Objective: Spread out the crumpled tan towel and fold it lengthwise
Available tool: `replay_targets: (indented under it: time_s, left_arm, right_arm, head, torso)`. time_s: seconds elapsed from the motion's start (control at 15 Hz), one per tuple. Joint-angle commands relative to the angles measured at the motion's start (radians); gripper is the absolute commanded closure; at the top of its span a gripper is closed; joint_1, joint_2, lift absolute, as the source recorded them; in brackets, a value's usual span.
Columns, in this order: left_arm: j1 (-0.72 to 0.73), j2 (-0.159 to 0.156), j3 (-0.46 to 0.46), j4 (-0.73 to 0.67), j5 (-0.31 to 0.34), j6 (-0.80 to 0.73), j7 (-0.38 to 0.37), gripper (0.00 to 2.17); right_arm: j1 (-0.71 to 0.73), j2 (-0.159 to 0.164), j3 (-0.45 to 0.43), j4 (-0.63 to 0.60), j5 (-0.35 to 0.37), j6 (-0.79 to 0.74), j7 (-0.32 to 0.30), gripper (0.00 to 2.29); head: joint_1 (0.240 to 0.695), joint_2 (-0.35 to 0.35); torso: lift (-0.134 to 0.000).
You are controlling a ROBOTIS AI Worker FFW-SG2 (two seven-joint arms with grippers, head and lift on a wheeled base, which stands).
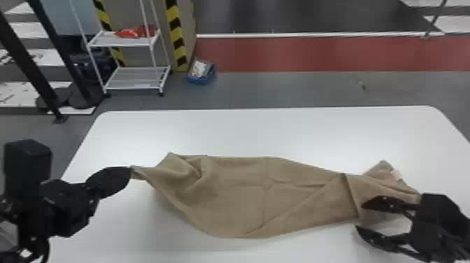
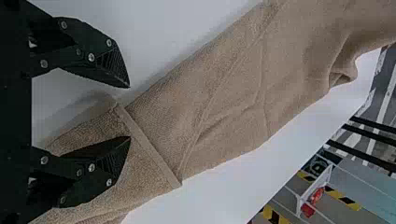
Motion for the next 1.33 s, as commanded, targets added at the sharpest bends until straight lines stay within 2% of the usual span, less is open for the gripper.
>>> replay_targets:
  time_s: [0.0, 0.13, 0.47, 0.53, 0.6, 0.67, 0.87, 1.0, 1.2, 1.27]
  left_arm:
    - [0.002, -0.003, 0.005, 0.001, 0.003, 0.0, 0.0, 1.38]
    - [0.0, -0.003, 0.008, 0.001, 0.008, 0.0, 0.0, 1.37]
    - [0.003, -0.003, 0.011, 0.002, 0.008, 0.0, -0.002, 1.37]
    - [0.003, -0.003, 0.012, 0.001, 0.008, 0.0, -0.002, 1.37]
    - [0.005, -0.003, 0.014, 0.001, 0.008, 0.0, -0.002, 1.37]
    - [0.005, -0.003, 0.014, 0.001, 0.008, 0.0, -0.002, 1.37]
    - [0.006, -0.003, 0.014, 0.002, 0.009, 0.0, 0.0, 1.38]
    - [0.005, -0.003, 0.015, -0.001, 0.011, 0.0, 0.002, 1.37]
    - [0.005, -0.003, 0.023, -0.009, 0.014, 0.0, 0.002, 1.38]
    - [0.005, -0.003, 0.025, -0.012, 0.018, 0.0, 0.003, 1.38]
  right_arm:
    - [0.0, 0.0, -0.003, 0.0, 0.005, 0.003, 0.0, 0.59]
    - [0.0, -0.002, -0.008, 0.0, 0.004, 0.003, 0.002, 0.77]
    - [0.006, -0.002, -0.029, 0.0, -0.008, 0.0, 0.008, 0.77]
    - [0.008, -0.003, -0.037, 0.0, -0.01, -0.003, 0.02, 0.85]
    - [0.009, -0.005, -0.042, 0.0, -0.012, -0.006, 0.028, 1.05]
    - [0.011, -0.006, -0.052, 0.0, -0.01, -0.006, 0.034, 1.12]
    - [0.015, -0.008, -0.085, -0.002, -0.027, -0.027, 0.055, 1.12]
    - [0.017, -0.005, -0.14, -0.026, -0.113, -0.034, 0.065, 1.12]
    - [0.002, 0.002, -0.278, -0.104, -0.3, -0.006, 0.109, 1.12]
    - [-0.006, 0.003, -0.31, -0.13, -0.326, 0.006, 0.112, 1.12]
  head:
    - [0.695, 0.059]
    - [0.695, 0.059]
    - [0.695, 0.051]
    - [0.695, 0.049]
    - [0.695, 0.047]
    - [0.695, 0.046]
    - [0.695, 0.037]
    - [0.695, 0.024]
    - [0.695, 0.006]
    - [0.695, -0.002]
  torso:
    - [-0.124]
    - [-0.124]
    - [-0.124]
    - [-0.124]
    - [-0.124]
    - [-0.124]
    - [-0.124]
    - [-0.124]
    - [-0.124]
    - [-0.124]
